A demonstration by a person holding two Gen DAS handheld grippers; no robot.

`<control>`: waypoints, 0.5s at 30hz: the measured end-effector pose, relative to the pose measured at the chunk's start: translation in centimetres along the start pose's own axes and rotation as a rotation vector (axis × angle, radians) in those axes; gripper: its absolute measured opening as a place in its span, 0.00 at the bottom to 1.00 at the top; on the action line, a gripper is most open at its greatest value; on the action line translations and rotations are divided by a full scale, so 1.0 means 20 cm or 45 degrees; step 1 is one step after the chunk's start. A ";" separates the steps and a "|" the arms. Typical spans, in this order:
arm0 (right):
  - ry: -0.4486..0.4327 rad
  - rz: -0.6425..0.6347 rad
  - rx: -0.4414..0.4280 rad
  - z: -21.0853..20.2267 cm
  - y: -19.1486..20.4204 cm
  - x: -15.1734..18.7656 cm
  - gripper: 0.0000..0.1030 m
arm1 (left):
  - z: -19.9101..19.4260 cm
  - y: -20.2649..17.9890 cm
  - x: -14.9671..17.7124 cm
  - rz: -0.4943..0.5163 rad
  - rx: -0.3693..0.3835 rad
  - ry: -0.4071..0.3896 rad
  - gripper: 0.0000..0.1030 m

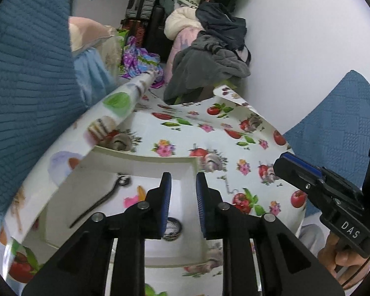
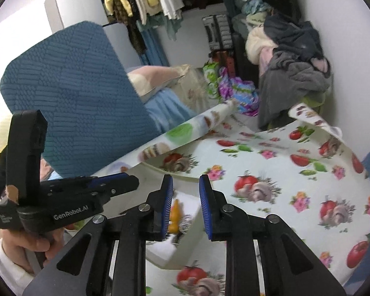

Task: Organize jewelry
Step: 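Open both tools to release the bangle and chain into the box, then grasp the silver pin with the left tool while the right tool grasps the red-bead bracelet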

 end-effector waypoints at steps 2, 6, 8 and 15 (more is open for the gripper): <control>-0.013 0.009 0.018 -0.03 -0.06 0.03 0.20 | 0.02 -0.04 0.01 0.001 0.013 0.011 0.20; -0.010 0.032 0.072 -0.08 -0.18 0.13 0.20 | 0.11 -0.16 0.05 0.017 0.030 0.046 0.27; -0.004 0.048 0.088 -0.09 -0.23 0.18 0.20 | 0.15 -0.21 0.07 0.024 0.040 0.066 0.29; 0.074 0.128 0.126 -0.03 -0.42 0.44 0.20 | 0.35 -0.36 0.15 0.054 0.081 0.172 0.30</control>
Point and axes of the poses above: each gripper's, at about its wrist camera, not at the fingertips, and z roughly the way its jaws point, y to its left, x to its underside, the point moved 3 cm from there along z, roughly the way its jaws point, and after that the axes turned 14 degrees about -z, right-handed, at the moved point
